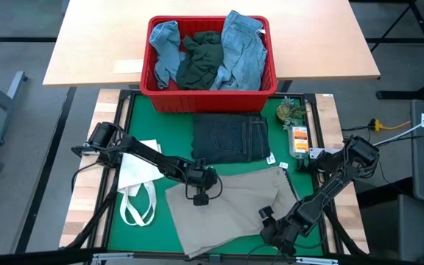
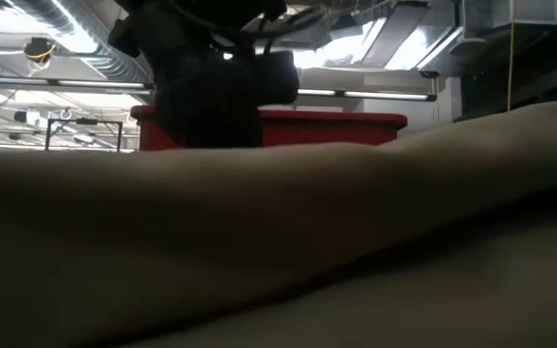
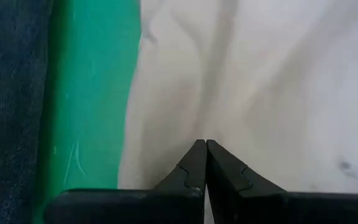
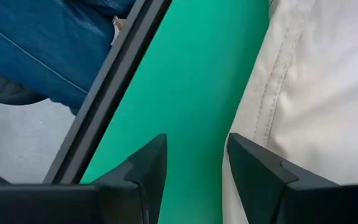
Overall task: Fold laundry
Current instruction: Fold the brown shorts
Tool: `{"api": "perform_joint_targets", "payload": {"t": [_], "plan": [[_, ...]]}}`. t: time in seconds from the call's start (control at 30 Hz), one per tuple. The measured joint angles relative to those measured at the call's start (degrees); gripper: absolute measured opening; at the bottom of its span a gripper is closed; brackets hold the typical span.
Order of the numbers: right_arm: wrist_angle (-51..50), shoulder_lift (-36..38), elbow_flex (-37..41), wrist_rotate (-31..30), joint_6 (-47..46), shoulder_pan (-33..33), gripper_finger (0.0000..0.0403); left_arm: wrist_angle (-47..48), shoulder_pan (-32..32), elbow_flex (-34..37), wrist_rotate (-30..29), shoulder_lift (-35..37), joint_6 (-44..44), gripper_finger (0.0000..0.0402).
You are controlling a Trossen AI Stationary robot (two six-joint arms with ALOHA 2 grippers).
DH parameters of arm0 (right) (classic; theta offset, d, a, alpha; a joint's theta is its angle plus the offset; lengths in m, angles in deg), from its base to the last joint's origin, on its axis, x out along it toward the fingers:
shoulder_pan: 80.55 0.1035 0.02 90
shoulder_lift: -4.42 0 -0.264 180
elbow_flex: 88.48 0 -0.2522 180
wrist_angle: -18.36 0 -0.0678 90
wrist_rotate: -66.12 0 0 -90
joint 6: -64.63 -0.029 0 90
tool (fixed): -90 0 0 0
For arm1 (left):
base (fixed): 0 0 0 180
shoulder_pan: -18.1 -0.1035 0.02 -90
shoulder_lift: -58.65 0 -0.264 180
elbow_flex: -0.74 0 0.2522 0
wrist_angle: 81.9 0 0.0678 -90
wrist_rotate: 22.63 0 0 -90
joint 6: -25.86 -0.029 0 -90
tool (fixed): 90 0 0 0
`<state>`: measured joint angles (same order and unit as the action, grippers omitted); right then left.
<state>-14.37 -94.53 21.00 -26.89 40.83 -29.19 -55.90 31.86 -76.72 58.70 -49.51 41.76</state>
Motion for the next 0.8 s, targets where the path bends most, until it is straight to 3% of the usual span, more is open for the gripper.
{"api": "perform_joint_targets", "payload": {"t": [0.27, 0.5, 0.6, 0.8], "plan": [[-13.7, 0.4, -8.3, -1.5, 2.0, 0.0, 0.0170, 0.8, 0.0, 0.0, 4.4, 6.6, 0.0, 0.0001], [-25.3, 0.5, -15.0, -8.8, 4.3, 0.0, 0.0170, 1.2, 2.0, 0.0, 18.8, 9.3, 2.8, 0.0006], [-26.0, 0.5, -16.2, -11.1, 5.0, 0.0, 0.0170, 1.3, 4.1, 0.0, 22.2, 9.0, 2.9, 0.0027], [-26.2, 0.5, -16.4, -12.0, 5.0, 0.0, 0.0170, 2.4, 8.5, 0.0, 20.2, 8.7, 3.1, 0.0106]]}}
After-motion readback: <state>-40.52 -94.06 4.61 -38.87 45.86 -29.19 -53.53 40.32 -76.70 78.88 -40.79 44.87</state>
